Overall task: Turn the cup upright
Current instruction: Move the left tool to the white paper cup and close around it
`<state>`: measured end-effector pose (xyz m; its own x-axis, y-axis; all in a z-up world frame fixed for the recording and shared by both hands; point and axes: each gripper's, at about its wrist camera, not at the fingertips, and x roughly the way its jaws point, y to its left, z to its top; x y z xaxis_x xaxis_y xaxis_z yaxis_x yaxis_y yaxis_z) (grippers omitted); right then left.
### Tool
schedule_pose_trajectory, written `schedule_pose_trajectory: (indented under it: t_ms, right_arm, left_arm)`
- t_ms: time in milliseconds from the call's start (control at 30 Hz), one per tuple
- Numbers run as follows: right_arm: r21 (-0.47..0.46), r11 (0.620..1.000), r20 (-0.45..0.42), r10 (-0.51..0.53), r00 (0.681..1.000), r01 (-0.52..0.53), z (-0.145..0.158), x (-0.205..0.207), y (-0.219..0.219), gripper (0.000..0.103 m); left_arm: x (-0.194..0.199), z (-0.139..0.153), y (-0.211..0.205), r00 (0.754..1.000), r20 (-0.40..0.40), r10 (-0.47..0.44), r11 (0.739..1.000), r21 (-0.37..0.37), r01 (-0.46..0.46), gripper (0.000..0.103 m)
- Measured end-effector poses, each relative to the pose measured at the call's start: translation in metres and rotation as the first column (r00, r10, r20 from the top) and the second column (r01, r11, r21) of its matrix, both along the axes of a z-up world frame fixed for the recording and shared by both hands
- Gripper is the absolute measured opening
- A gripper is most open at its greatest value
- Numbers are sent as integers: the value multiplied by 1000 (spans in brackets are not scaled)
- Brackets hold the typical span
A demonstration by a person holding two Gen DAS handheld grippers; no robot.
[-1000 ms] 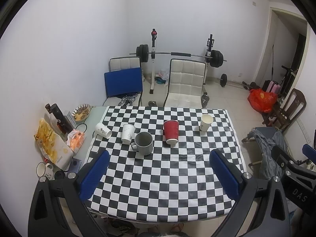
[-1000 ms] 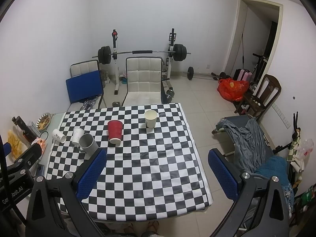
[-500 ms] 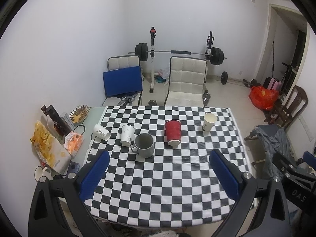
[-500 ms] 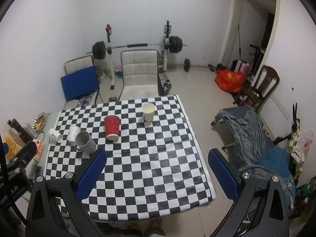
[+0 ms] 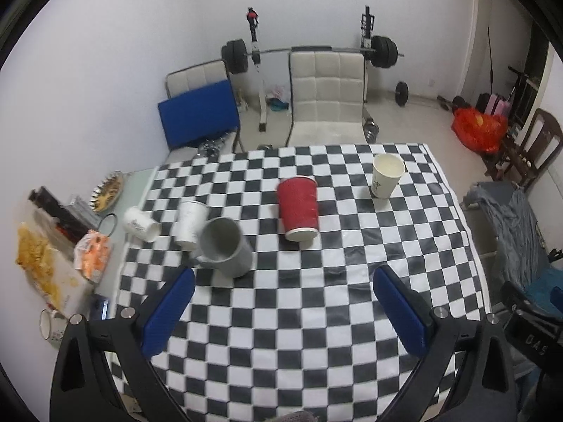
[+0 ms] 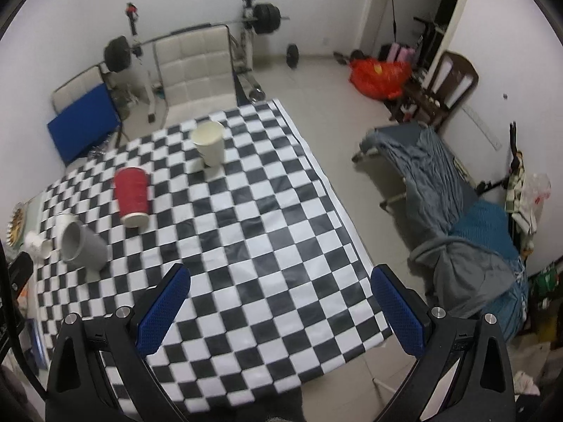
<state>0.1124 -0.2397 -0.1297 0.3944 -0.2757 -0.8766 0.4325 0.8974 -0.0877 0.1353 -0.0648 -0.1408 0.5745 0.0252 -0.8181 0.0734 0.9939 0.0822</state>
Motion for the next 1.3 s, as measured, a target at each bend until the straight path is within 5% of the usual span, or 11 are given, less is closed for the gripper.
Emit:
schedule_pose_trajectory:
  t_ms: [467,900,1300]
  right_arm:
    - [121,985,-163,139,977,-120,-150,153,-82,103]
    - [151,963,-194,251,948,-224,-216,265,-114,103]
    - [143,969,-238,230,944,-200,-263,310,-152,103]
  left_arm:
    - [118,-104,-81,988,-131,78,996,48,-72,103]
    - [193,-154,-108,985,-153,80,997,-4,-81,103]
    - [214,-186,-145,995,-62,-78,992,-104,71,103]
